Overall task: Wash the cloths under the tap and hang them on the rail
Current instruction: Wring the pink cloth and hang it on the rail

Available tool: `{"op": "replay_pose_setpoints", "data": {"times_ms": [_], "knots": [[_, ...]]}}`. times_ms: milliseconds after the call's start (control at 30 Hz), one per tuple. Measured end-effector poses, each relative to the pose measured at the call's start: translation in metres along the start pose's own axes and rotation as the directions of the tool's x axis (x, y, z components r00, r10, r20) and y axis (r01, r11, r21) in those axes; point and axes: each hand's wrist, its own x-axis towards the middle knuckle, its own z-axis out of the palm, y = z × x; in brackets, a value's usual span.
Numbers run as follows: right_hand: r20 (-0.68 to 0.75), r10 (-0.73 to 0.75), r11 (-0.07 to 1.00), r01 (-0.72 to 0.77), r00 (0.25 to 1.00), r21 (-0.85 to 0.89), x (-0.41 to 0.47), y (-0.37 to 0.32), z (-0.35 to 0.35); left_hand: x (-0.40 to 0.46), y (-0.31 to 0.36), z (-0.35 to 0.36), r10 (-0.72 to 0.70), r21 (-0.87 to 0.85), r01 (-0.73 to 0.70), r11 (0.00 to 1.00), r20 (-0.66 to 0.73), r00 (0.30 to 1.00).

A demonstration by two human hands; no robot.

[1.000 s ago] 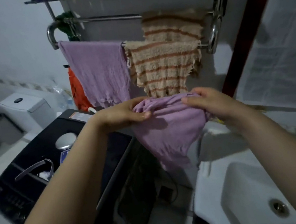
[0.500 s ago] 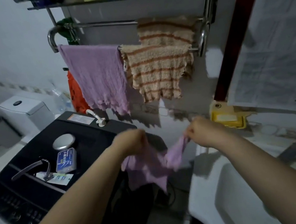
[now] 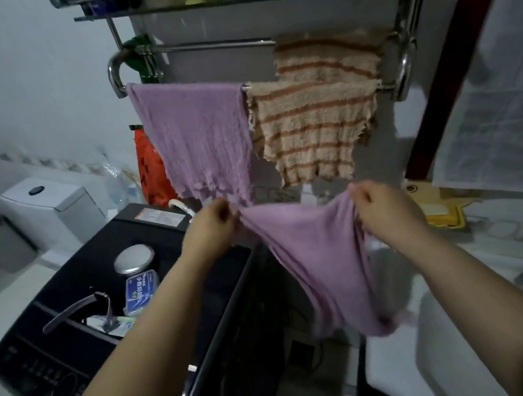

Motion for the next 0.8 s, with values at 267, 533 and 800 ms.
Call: {"op": "replay_pose_setpoints", "data": {"times_ms": [267,533,800], "knots": [[-0.058,-0.433,0.687,0.372,0.899,0.624,0.0,-0.109,-0.038,0.004,0.056,-0.078,0.422,-0.759,0.019,0.651,0.382,0.822],[-0.406,-0.208,0.639,0.438,0.89,0.632,0.033,-0.147,-0.019,0.043,0.075,-0.114,0.267,-0.737,-0.156,0.658,0.034,0.963],[0.44,-0.097,0.968,-0.018,0.893,0.251,0.031,-0.138,0.072,0.098,0.072,-0.173,0.245,-0.975,-0.117,0.189,-0.068,0.967]]}}
